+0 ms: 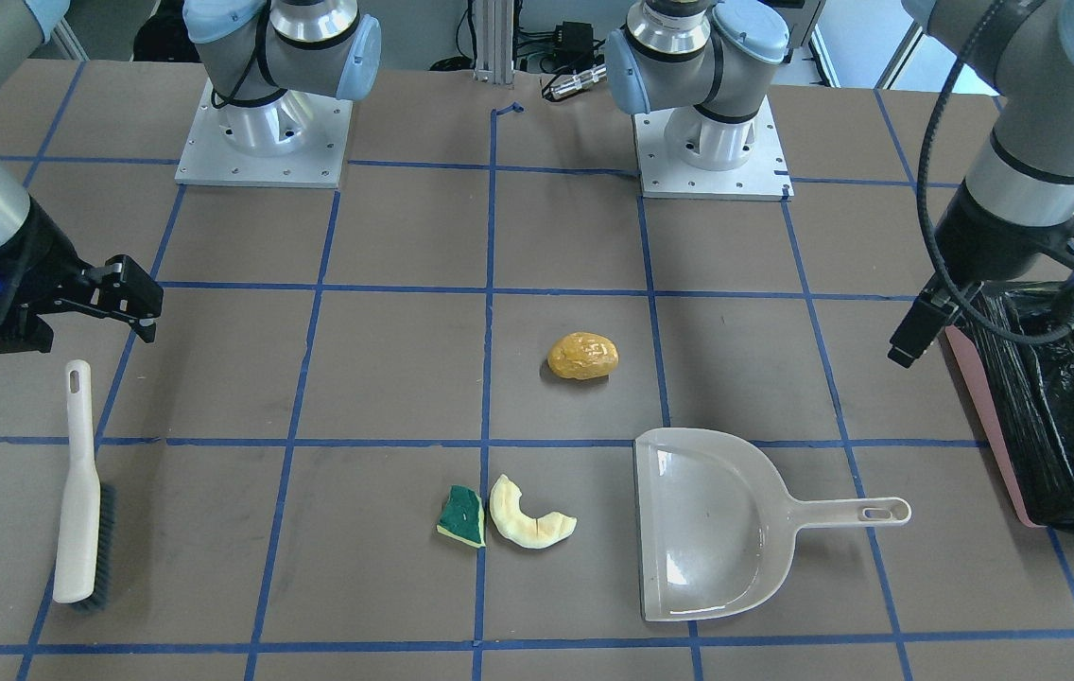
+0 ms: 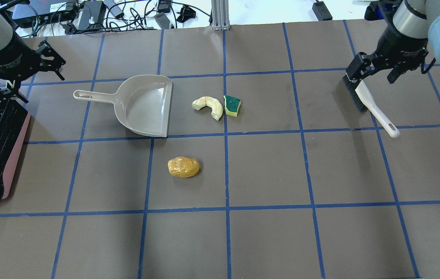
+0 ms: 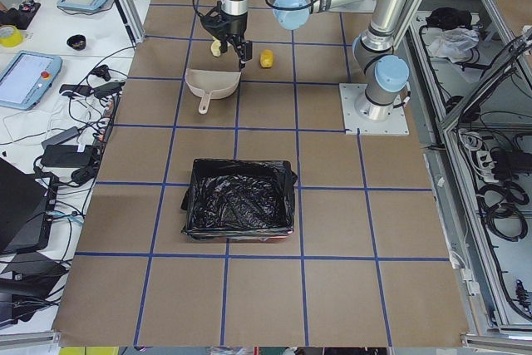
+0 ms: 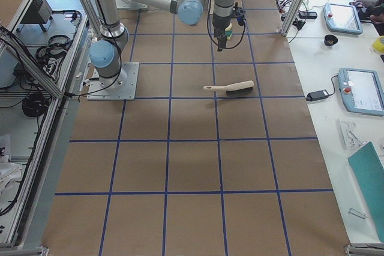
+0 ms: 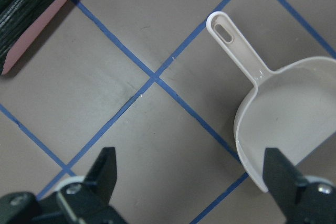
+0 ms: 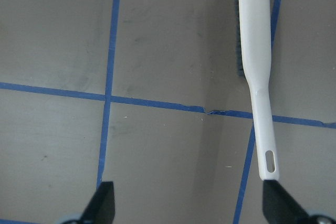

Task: Sweep and dump trash into bin
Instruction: 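Grasp the dustpan handle with the left gripper while the right grasps the brush handle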

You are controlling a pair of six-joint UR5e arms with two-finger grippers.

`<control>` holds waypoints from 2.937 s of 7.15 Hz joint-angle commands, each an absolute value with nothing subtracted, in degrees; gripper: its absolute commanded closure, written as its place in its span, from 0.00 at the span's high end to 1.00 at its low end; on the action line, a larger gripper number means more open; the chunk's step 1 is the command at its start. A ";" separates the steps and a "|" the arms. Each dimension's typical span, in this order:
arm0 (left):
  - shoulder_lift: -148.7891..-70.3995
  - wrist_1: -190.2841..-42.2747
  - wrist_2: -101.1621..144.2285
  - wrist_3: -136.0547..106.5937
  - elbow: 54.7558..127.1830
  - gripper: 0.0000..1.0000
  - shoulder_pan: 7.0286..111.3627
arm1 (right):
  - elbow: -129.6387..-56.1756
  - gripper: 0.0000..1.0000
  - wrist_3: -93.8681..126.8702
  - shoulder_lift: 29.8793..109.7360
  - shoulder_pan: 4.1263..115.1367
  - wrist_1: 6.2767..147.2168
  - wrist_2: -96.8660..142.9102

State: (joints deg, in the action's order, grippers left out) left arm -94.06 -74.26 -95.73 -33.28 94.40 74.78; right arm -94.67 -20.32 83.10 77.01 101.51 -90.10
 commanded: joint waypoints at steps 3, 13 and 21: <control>-103.95 -76.27 -94.05 -58.79 86.43 1.00 74.62 | -104.84 1.00 -29.76 81.74 73.22 115.22 -94.81; -119.62 -70.48 -92.99 -73.75 79.71 0.98 74.62 | -107.49 1.00 -37.35 74.02 66.36 117.33 -95.98; -121.20 -70.58 -94.75 -72.69 84.38 0.52 73.13 | -107.40 0.83 -34.01 70.40 66.36 122.34 -96.06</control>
